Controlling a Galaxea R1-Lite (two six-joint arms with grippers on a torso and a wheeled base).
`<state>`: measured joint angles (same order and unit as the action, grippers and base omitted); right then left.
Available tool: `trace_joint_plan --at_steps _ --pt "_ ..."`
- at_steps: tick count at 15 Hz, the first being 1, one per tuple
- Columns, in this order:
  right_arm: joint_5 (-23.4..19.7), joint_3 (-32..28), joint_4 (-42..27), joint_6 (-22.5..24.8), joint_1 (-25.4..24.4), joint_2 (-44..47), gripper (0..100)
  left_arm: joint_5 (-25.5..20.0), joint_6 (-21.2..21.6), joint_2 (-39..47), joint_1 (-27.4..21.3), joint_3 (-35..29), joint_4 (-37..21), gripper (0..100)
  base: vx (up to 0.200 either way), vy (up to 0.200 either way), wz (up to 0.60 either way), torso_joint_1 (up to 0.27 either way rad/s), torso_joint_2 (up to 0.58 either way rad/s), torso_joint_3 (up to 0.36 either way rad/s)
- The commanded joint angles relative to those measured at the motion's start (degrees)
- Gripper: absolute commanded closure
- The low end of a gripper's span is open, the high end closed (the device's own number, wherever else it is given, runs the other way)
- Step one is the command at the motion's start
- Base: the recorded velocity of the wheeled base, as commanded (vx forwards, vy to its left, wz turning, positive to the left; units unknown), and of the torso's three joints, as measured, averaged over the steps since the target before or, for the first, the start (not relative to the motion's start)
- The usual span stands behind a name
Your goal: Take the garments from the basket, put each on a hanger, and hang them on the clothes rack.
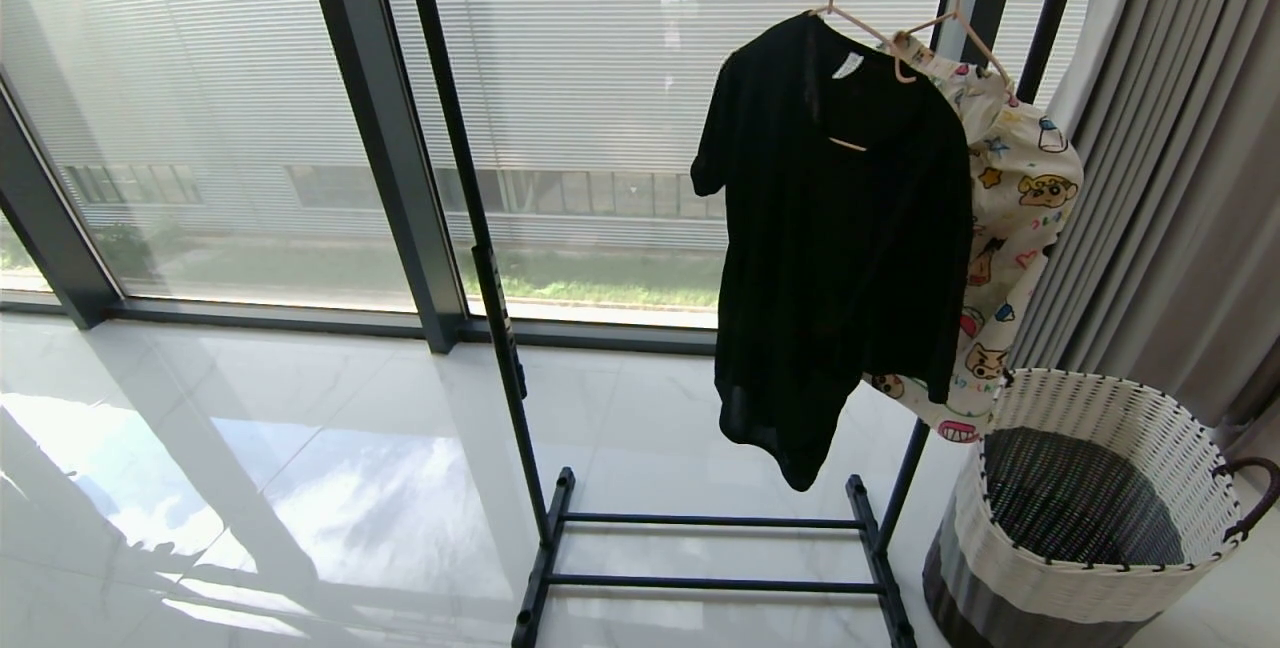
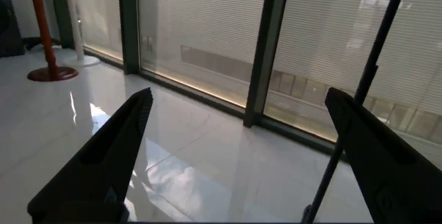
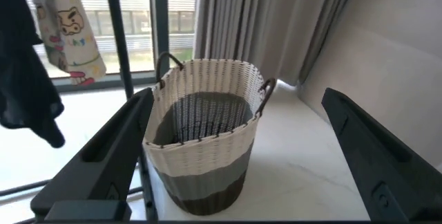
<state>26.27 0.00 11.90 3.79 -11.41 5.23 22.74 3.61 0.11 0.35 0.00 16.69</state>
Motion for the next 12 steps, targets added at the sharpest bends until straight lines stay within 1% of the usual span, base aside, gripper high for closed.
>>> trace_joint_plan --at_steps 1,2,3,4,5,6,7,8,9,10,11,12 --pt "-3.9 0.0 -0.4 -1.0 0.0 0.3 0 -4.5 -1.7 0.0 0.0 0.0 -1.7 0 0.0 0.0 0.0 0.0 0.0 0.0" --pt "-11.1 0.0 -1.4 -1.9 0.0 0.3 0 -13.2 -4.0 0.1 0.0 0.0 -5.4 0 0.0 0.0 0.0 0.0 0.0 0.0" --pt "-14.9 0.0 -2.2 -2.1 0.0 0.3 0 -17.7 -4.6 0.0 0.0 0.0 -8.2 0 0.0 0.0 0.0 0.0 0.0 0.0" --pt "-22.1 0.0 -2.7 -2.2 0.0 0.3 0 -23.3 -5.1 0.0 0.0 0.0 -13.5 0 0.0 0.0 0.0 0.0 0.0 0.0" --pt "-26.2 0.0 -3.7 -1.3 0.0 0.3 0 -28.8 -5.5 0.1 0.0 0.0 -13.6 0 0.0 0.0 0.0 0.0 0.0 0.0" --pt "-30.6 0.0 -5.4 0.8 0.0 0.2 0 -34.2 -5.2 0.1 0.0 0.0 -13.7 0 0.0 0.0 0.0 0.0 0.0 0.0" --pt "-34.3 0.0 -7.2 1.4 0.0 0.3 0 -36.0 -5.2 0.1 0.0 -0.1 -14.0 0 0.0 0.0 0.0 0.0 0.0 0.0" --pt "-38.1 0.0 -7.3 0.2 0.0 0.3 0 -36.2 -5.8 0.1 0.0 -0.2 -14.9 0 0.0 0.0 0.0 0.0 0.0 0.0" --pt "-39.1 0.0 -7.9 -2.6 0.0 0.3 0 -35.9 -9.8 0.2 0.0 -0.7 -15.9 0 0.0 0.0 0.0 0.0 0.0 0.0" --pt "-38.9 0.0 -8.4 -3.8 0.1 0.3 0 -35.7 -11.7 0.5 0.1 -0.9 -16.2 0 0.0 0.0 0.0 0.0 0.0 0.0" --pt "-38.5 0.0 -8.7 -3.9 0.9 0.3 0 -35.7 -11.3 0.6 0.2 -0.9 -16.2 0 0.0 0.0 0.0 0.0 0.0 0.0" --pt "-38.0 0.0 -8.8 -3.6 2.8 0.3 0 -35.5 -9.9 1.3 0.3 -0.9 -16.2 0 0.0 0.0 0.0 0.0 0.0 0.0"
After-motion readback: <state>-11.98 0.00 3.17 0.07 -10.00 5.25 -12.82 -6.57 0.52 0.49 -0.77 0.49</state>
